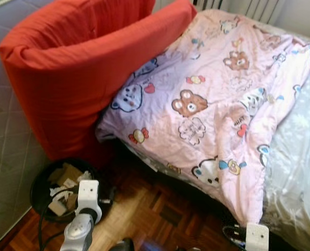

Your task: Clean up the room

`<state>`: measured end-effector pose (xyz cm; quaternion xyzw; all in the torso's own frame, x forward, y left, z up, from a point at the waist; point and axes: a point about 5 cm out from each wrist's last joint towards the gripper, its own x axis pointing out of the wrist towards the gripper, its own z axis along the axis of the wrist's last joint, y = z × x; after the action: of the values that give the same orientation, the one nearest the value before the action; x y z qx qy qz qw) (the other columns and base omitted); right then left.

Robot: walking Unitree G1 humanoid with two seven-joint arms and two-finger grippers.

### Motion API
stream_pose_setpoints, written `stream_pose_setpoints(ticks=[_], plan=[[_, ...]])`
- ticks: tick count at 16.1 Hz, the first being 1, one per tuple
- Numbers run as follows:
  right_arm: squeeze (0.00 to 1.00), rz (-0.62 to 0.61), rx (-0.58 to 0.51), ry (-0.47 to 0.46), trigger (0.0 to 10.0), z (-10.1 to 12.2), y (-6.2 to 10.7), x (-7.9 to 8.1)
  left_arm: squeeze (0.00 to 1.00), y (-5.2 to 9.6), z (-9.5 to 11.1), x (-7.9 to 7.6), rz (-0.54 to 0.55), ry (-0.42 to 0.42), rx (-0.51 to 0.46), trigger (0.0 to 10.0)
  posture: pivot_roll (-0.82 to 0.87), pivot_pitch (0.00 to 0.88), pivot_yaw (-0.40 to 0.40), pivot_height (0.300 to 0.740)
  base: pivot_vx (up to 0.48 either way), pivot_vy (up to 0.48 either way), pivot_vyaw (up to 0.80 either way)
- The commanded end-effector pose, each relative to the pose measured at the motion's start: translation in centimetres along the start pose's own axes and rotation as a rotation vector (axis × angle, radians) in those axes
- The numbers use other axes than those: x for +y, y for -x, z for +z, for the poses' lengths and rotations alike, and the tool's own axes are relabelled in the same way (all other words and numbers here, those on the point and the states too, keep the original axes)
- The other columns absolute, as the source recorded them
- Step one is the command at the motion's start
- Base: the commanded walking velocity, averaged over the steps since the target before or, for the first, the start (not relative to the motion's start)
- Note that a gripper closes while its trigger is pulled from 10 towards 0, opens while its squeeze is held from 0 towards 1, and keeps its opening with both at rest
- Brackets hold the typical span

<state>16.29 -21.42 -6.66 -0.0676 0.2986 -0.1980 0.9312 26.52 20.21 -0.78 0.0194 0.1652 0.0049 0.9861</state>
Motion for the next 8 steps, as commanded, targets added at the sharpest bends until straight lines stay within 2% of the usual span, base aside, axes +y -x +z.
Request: stream_pose_setpoints(ticks=[1, 2, 4, 6, 7, 8], plan=[[0.0, -0.016, 0.055, 0.0, 10.0, -1.2, 0.4, -0.8, 0.0, 0.5, -1.1, 0.1, -0.003, -0.013, 0.052, 10.0, 0.12, 0.197, -0.045, 0.74, 0.0, 0.0, 0.0], [0.0, -0.018, 0.066, -0.01, 10.0, -1.3, 0.4, -0.9, 0.0, 0.5, -1.1, 0.1, -0.003, -0.013, 0.052, 10.0, 0.12, 0.196, -0.045, 0.74, 0.0, 0.0, 0.0], [0.0, -0.014, 0.201, 0.023, 10.0, -3.0, 0.4, -1.5, 0.0, 0.6, -1.2, 0.1, -0.005, -0.014, 0.053, 10.0, 0.13, 0.193, -0.043, 0.74, 0.0, 0.0, 0.0], [0.0, -0.045, 0.216, 0.0, 10.0, -3.2, 0.4, -2.2, 0.0, 0.6, -1.2, 0.0, -0.008, -0.015, 0.054, 10.0, 0.13, 0.189, -0.041, 0.74, 0.0, 0.0, 0.0], [0.22, -0.039, 0.214, -0.003, 10.0, -3.2, 0.4, -2.2, 0.0, 0.6, -1.2, 0.0, -0.009, -0.017, 0.054, 10.0, 0.13, 0.187, -0.041, 0.74, 0.0, 0.0, 0.0], [0.82, -0.038, 0.208, -0.004, 10.0, -3.0, 0.3, -2.1, 0.0, 0.6, -1.2, 0.0, -0.01, -0.018, 0.055, 10.0, 0.13, 0.185, -0.041, 0.74, 0.0, 0.0, 0.0]])
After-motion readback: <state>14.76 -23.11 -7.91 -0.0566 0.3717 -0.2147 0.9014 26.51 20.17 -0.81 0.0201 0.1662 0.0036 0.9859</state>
